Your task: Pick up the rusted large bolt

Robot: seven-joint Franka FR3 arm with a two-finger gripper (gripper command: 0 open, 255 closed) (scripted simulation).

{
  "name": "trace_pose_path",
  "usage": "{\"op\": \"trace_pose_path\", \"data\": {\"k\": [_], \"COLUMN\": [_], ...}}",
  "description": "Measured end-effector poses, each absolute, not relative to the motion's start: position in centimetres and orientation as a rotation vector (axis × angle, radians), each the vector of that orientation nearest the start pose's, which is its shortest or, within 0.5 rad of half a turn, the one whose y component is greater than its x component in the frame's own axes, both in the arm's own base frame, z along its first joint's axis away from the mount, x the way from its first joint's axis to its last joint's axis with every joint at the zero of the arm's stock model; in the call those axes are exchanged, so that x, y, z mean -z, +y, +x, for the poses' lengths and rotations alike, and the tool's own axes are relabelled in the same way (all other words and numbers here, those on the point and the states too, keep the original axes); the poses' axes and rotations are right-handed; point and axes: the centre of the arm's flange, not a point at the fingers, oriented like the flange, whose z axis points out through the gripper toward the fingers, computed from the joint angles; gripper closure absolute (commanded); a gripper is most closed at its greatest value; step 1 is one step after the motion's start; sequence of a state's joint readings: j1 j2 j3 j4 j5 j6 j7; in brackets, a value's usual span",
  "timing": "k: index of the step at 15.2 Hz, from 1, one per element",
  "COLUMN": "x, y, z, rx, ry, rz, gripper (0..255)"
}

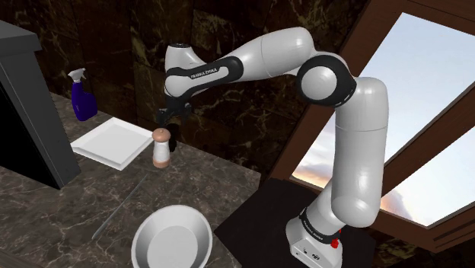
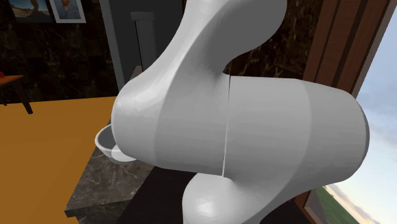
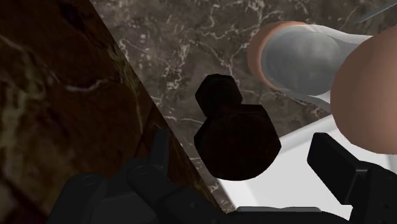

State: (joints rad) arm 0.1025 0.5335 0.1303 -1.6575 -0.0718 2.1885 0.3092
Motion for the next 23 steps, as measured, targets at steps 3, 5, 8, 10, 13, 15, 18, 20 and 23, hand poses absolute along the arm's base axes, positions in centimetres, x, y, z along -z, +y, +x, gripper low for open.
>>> {"op": "trace_pose_path", "data": {"k": [3, 5, 8, 10, 13, 15, 18, 20, 23], "x": [-29.1, -29.0, -29.0, -29.0, -29.0, -29.6, -30.9, -32.1, -33.6], "y": [14.4, 14.4, 14.4, 14.4, 14.4, 14.5, 14.6, 14.5, 14.5], "z": [66.4, 66.5, 66.5, 66.5, 66.5, 66.4, 66.5, 66.5, 66.3], "rx": [0.000, 0.003, 0.004, 0.004, 0.004, 0.001, 0.001, 0.001, 0.001], "ry": [0.083, 0.084, 0.084, 0.084, 0.084, 0.083, 0.083, 0.083, 0.083], "rz": [-3.133, -3.132, -3.132, -3.132, -3.132, -3.133, -3.132, -3.132, -3.132], "gripper": [255, 255, 255, 255, 255, 255, 255, 255, 255]}}
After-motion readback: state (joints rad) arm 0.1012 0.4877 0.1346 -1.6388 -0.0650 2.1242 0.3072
